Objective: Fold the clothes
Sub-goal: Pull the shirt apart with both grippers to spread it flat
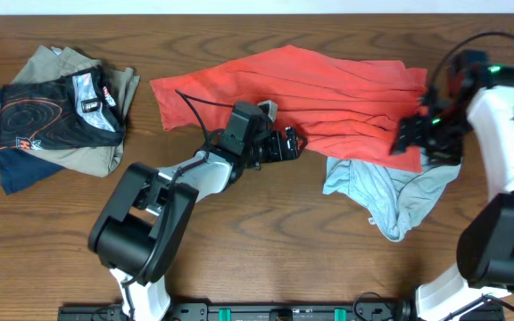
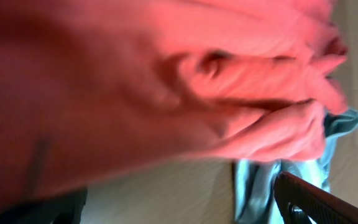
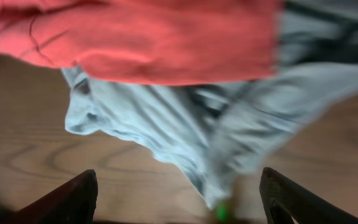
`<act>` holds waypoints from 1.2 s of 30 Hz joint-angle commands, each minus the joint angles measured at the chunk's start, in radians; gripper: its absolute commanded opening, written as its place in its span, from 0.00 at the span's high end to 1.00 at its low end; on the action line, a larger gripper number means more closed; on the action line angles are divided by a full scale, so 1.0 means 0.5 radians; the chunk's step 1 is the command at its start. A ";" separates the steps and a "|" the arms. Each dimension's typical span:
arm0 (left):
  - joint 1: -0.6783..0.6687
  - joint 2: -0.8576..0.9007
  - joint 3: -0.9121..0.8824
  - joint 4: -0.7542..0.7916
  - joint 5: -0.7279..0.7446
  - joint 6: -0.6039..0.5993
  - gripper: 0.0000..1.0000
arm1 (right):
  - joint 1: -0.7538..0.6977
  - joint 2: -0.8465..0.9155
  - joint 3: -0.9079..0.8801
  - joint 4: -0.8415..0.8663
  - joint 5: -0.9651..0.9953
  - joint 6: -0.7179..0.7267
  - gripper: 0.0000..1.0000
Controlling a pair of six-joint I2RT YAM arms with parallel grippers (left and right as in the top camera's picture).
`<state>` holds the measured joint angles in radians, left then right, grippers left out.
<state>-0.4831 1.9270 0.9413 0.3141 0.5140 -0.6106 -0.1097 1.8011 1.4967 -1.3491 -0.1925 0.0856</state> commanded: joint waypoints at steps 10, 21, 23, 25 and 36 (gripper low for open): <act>0.016 0.096 -0.004 0.291 -0.336 -0.031 0.02 | 0.447 -0.030 -0.560 0.473 -0.143 0.072 0.30; 0.018 0.096 -0.005 0.294 -0.568 -0.029 0.94 | 0.495 -0.030 -0.982 1.005 0.117 0.440 0.96; 0.028 0.096 -0.005 0.293 -0.568 -0.030 0.94 | 0.468 -0.030 -1.048 1.017 0.326 0.603 0.99; 0.043 0.096 -0.005 0.280 -0.568 -0.029 0.94 | 0.407 -0.030 -1.076 0.951 0.590 0.758 0.99; 0.288 0.096 -0.005 -0.008 -0.597 -0.028 0.94 | -0.587 -0.034 -1.036 0.549 1.103 1.257 0.98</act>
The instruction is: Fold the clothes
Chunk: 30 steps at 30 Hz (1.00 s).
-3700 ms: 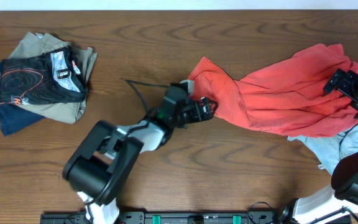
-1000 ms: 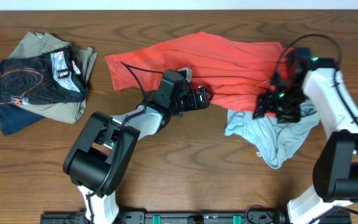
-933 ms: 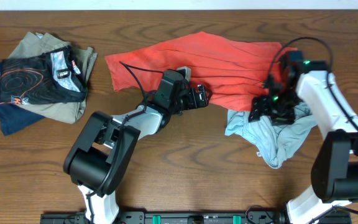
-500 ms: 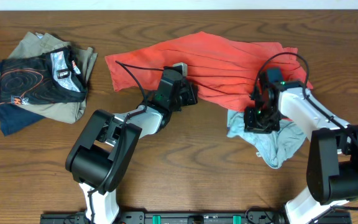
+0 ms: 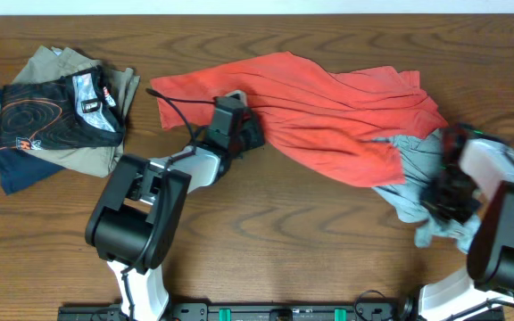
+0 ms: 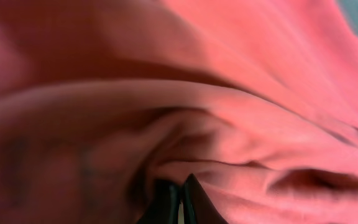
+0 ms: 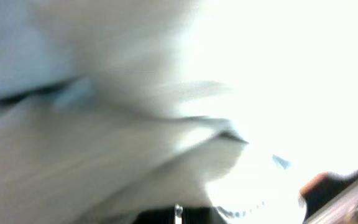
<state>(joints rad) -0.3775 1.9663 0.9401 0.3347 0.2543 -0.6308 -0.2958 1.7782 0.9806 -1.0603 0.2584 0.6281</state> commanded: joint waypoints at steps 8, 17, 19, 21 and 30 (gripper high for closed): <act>0.301 -0.005 -0.002 -0.159 0.044 0.126 0.94 | -0.867 0.008 0.268 -0.125 -0.150 -0.196 0.96; 0.565 -0.317 -0.002 -0.411 0.208 0.225 0.94 | -0.844 -0.140 0.632 -0.165 -1.094 -1.104 0.82; 0.608 -0.410 -0.002 -0.517 0.206 0.356 0.94 | -0.788 -0.160 0.635 -0.143 -1.301 -1.242 0.82; 0.637 -0.496 -0.002 -0.624 0.201 0.419 0.64 | -0.708 -0.156 0.632 -0.142 -1.399 -1.328 0.86; 0.460 -0.607 -0.002 -0.915 0.562 0.416 0.52 | -0.227 -0.153 0.472 0.214 -1.379 -1.440 0.87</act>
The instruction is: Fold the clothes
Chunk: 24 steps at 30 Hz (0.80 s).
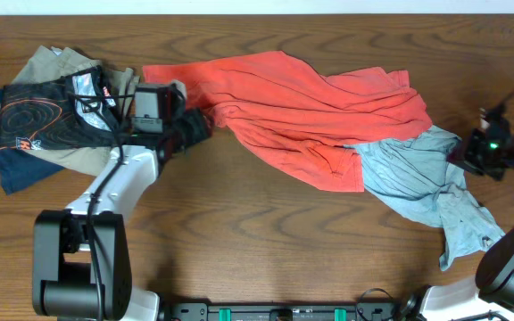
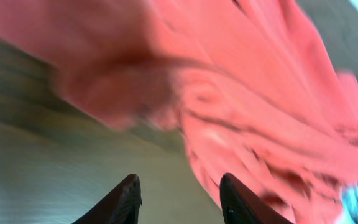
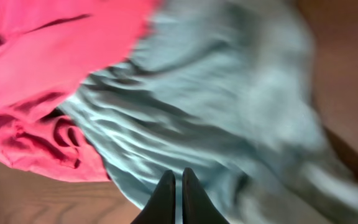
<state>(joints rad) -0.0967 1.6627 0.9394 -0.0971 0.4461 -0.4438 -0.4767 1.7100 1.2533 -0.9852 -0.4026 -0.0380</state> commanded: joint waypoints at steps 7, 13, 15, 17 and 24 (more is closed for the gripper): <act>-0.443 0.026 -0.010 -0.117 0.169 0.041 0.31 | 0.503 -0.016 -0.312 0.484 0.181 -0.107 0.38; -0.696 0.156 -0.010 -0.097 0.091 -0.041 0.27 | 0.703 -0.016 -0.517 0.797 0.397 -0.106 0.23; -0.762 0.217 -0.010 -0.055 0.079 -0.124 0.26 | 0.737 -0.016 -0.579 0.878 0.410 -0.107 0.22; -0.825 0.282 -0.010 0.021 0.079 -0.175 0.24 | 0.751 -0.016 -0.640 0.958 0.410 -0.107 0.22; -1.003 0.481 -0.010 0.344 0.076 -0.313 0.24 | 0.750 -0.016 -0.824 1.112 0.455 -0.105 0.43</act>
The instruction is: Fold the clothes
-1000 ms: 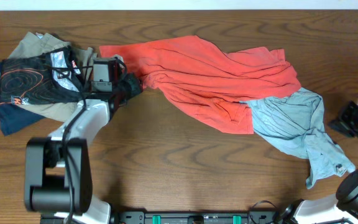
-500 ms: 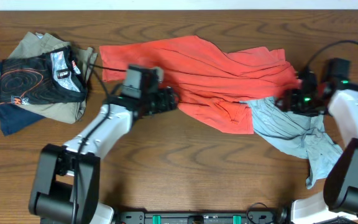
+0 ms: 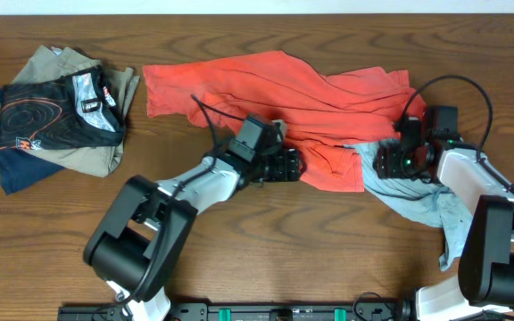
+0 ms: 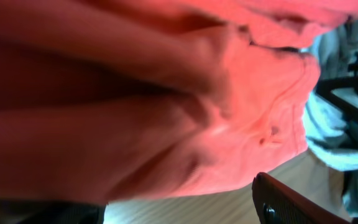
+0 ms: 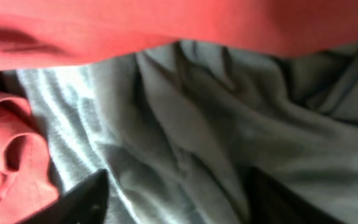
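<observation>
A red shirt [image 3: 275,89] lies spread across the middle of the table; in the left wrist view the red shirt [image 4: 166,93] fills most of the frame. A grey-blue garment [image 3: 422,201] sticks out from under its right end and trails toward the front right. My left gripper [image 3: 294,165] is open at the shirt's front hem, and the left gripper [image 4: 179,199] has only bare wood between its fingers. My right gripper [image 3: 380,163] is open low over the grey-blue garment [image 5: 216,112], and the right gripper [image 5: 176,186] shows creased cloth between its fingers.
A stack of folded clothes [image 3: 52,111] sits at the far left, with a black patterned piece on top. Bare brown table [image 3: 266,250] runs along the front. The two grippers are about a hand's width apart at the shirt's front right corner.
My left gripper was open at the shirt's left end and is now open at its front hem in the middle. My right gripper was shut at the far right and is now open on the grey-blue garment.
Both grippers first stood open at the red shirt, with the grey-blue garment bunched below it. Then the left was shut in red cloth and the right shut in grey cloth. Then the shirt's left end lay spread and the grey garment drawn out rightward. Now both are open mid-table.
</observation>
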`<act>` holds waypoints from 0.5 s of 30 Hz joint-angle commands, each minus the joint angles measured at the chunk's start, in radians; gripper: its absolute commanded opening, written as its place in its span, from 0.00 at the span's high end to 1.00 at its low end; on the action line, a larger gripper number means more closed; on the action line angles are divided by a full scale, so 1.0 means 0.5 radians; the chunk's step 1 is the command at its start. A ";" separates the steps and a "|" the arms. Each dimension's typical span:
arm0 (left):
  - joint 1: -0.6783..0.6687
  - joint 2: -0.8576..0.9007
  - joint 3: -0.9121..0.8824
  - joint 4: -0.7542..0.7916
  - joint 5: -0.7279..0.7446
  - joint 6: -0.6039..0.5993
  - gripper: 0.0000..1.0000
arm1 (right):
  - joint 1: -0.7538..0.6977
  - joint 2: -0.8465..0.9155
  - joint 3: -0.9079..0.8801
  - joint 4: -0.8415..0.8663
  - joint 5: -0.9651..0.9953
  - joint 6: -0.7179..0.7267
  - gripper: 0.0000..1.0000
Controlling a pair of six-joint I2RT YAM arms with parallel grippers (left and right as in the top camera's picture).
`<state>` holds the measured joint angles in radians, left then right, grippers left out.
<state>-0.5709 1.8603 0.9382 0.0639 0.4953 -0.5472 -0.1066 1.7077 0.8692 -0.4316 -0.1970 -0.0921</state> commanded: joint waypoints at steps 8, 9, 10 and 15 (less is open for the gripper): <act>-0.089 0.204 -0.008 0.062 -0.312 -0.119 0.81 | -0.068 -0.011 -0.069 -0.176 0.592 0.320 0.99; -0.079 0.204 -0.008 0.063 -0.340 -0.120 0.93 | -0.101 -0.012 -0.066 -0.208 0.689 0.391 0.99; -0.068 0.204 -0.008 0.063 -0.348 -0.118 0.94 | -0.140 -0.012 -0.058 -0.245 0.774 0.455 0.99; 0.070 0.190 -0.008 -0.151 -0.351 -0.112 0.94 | -0.494 -0.012 0.080 -0.551 1.083 0.777 0.99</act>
<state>-0.5907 1.9224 0.9565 0.0685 0.4072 -0.6029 -0.2516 1.6871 0.8833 -0.6628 0.1375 0.1524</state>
